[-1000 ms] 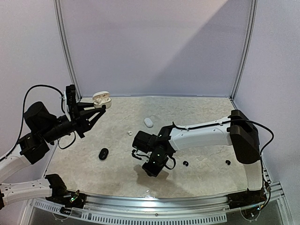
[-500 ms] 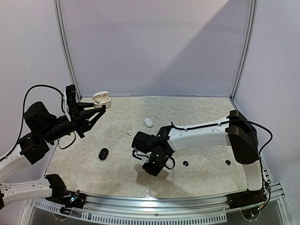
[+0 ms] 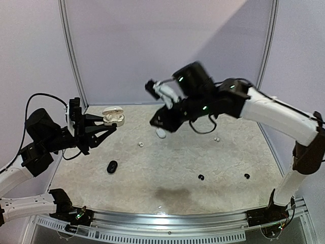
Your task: Insert the wireless bluetooth earbuds into the charging case
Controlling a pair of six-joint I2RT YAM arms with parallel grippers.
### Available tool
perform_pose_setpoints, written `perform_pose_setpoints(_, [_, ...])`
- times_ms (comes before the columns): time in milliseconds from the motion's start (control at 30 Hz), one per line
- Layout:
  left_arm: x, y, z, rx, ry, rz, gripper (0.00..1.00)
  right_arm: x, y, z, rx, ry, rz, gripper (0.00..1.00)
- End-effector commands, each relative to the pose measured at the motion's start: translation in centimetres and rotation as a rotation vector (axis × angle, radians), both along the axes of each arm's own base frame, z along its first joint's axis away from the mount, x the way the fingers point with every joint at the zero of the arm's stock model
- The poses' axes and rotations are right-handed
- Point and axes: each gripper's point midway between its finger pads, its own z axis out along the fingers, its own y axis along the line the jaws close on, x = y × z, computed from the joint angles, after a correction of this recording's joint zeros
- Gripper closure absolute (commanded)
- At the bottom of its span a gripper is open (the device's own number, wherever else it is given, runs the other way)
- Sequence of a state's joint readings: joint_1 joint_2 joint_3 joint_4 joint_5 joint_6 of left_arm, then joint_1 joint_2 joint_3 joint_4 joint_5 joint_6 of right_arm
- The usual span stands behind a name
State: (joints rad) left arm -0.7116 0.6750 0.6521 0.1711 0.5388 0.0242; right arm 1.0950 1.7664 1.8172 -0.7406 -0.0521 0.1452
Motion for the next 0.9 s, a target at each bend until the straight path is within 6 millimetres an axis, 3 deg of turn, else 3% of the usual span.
perform_pose_setpoints(0, [-3.0,-0.4,2.8,-0.011,-0.129,-0.167,1.00,-2.9,-0.1,13.5,0.327,-0.204,0.170,0.93])
perform_pose_setpoints(67, [-3.5,-0.5,3.4,-0.019,-0.116,-0.201,1.00,-4.4,-0.5,17.1,0.426,-0.245,0.234,0.93])
perform_pose_setpoints(133, [-3.7,-0.6,3.7,-0.028,-0.086,-0.219,1.00,-5.5,-0.7,19.6,0.492,-0.269,0.283,0.93])
perform_pose_setpoints(333, [-3.9,-0.8,4.0,-0.031,-0.033,-0.252,1.00,-10.1,0.7,22.9,0.602,-0.310,0.490,0.90])
perform_pose_setpoints(467, [-4.0,-1.1,4.3,-0.030,-0.024,-0.273,1.00,-12.0,1.8,23.3,0.609,-0.306,0.587,0.90])
perform_pose_setpoints(600, [-4.2,-1.4,4.3,-0.026,-0.020,-0.287,1.00,-12.7,3.3,21.7,0.561,-0.306,0.638,0.90])
perform_pose_setpoints(867, [-4.0,-1.5,4.5,-0.027,-0.049,-0.270,1.00,-14.0,4.1,20.2,0.529,-0.318,0.701,0.89])
